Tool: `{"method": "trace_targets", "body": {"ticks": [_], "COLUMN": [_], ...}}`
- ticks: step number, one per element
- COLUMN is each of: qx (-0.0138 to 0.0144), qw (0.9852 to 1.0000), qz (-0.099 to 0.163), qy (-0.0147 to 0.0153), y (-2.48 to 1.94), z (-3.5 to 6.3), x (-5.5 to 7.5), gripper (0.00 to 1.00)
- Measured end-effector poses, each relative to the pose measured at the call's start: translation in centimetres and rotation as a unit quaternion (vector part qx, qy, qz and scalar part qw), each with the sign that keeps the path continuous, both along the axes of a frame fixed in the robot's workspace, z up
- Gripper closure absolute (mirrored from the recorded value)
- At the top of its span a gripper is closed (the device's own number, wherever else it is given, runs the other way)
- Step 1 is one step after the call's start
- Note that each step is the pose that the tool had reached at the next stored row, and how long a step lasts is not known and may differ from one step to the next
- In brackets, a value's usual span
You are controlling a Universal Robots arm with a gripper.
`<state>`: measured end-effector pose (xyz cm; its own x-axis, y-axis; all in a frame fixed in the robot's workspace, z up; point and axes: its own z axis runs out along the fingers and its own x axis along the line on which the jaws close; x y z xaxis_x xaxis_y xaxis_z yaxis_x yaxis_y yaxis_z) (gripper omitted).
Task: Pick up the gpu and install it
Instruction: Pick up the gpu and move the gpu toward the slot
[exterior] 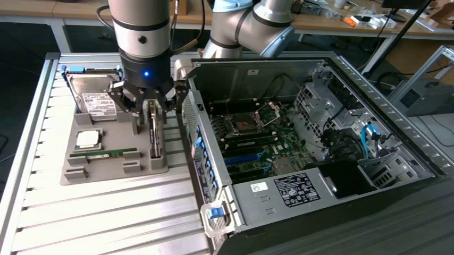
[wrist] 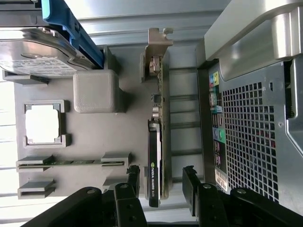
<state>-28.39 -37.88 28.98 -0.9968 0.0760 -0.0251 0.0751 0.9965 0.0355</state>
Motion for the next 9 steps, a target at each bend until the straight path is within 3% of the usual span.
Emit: {"method": "trace_targets", "body": {"ticks": [9], "qx": [0.0], "qw": [1.0], "qz": [0.0], "qy": [0.0], "y": [0.0], "z": [-0.62], "x": [0.0], "gripper": [0.5]}}
